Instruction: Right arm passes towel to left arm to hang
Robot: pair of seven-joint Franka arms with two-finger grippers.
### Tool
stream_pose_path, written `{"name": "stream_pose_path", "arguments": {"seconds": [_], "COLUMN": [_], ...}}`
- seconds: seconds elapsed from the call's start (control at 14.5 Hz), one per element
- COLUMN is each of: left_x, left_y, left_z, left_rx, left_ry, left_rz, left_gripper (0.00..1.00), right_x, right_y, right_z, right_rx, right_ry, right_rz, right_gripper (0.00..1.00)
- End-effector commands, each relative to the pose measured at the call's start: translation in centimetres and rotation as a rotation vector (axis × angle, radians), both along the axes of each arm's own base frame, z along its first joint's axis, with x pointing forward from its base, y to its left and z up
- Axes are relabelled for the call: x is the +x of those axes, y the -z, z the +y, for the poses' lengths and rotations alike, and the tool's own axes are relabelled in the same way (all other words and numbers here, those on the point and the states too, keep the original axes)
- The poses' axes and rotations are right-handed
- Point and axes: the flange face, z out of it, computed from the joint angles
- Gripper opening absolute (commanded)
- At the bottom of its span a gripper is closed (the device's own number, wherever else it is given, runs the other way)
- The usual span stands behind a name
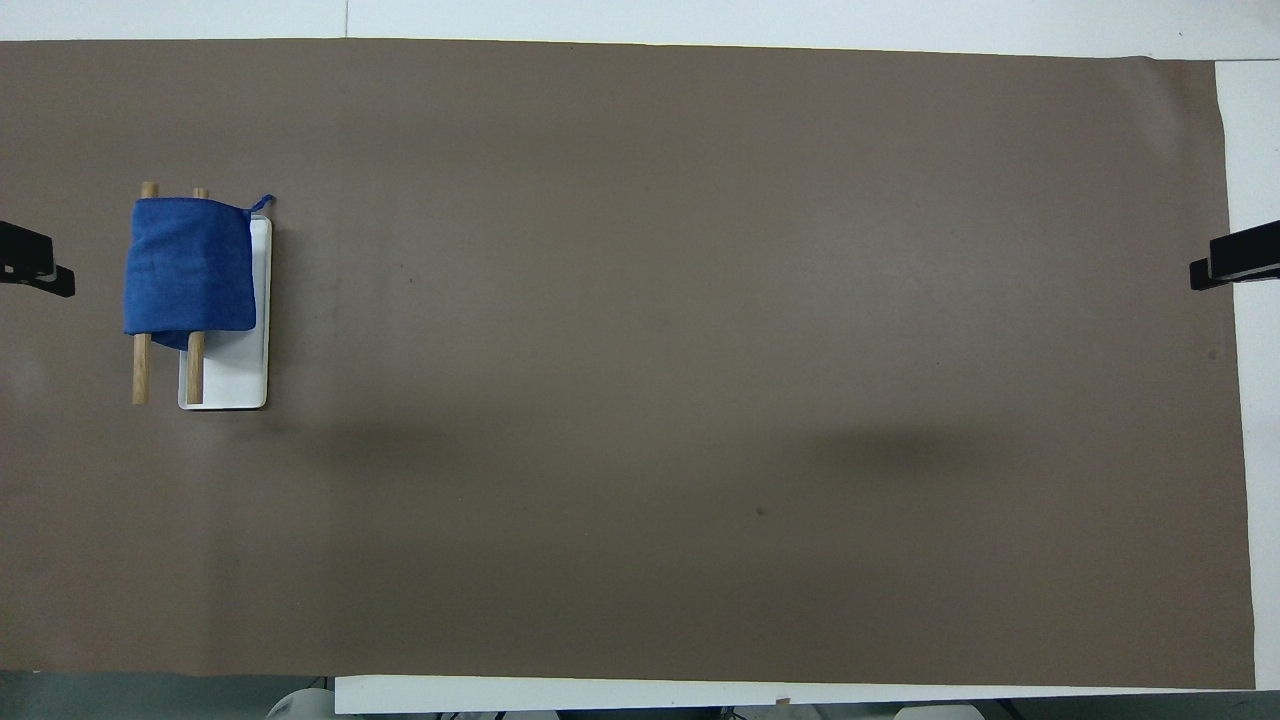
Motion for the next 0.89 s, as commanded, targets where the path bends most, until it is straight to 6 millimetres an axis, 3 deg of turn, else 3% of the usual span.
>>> {"name": "stream_pose_path", "arguments": {"seconds": [0.0, 0.55, 0.83], "left_x": [-0.3, -2.7, -2.4], "left_y": [-1.2, -2.0, -2.4], "left_z": [-2.0, -3.2, -3.0], "left_rx": [0.051, 0.035, -0.02], "left_ry": [0.061, 0.106, 0.098], "left_rz": [0.032, 0.013, -0.014], "left_gripper": [1.0, 1.0, 1.0], "right_x": [-0.2, -0.4, -0.7], "right_y": [-0.3, -0.7, -0.1], "right_z": [-0.2, 0.1, 0.7], "right_rx": [-0.009, -0.008, -0.004], "right_ry": [-0.014, -0.02, -0.031], "right_rz": [0.011, 0.005, 0.019], "right_gripper": [0.99, 0.99, 0.99]}}
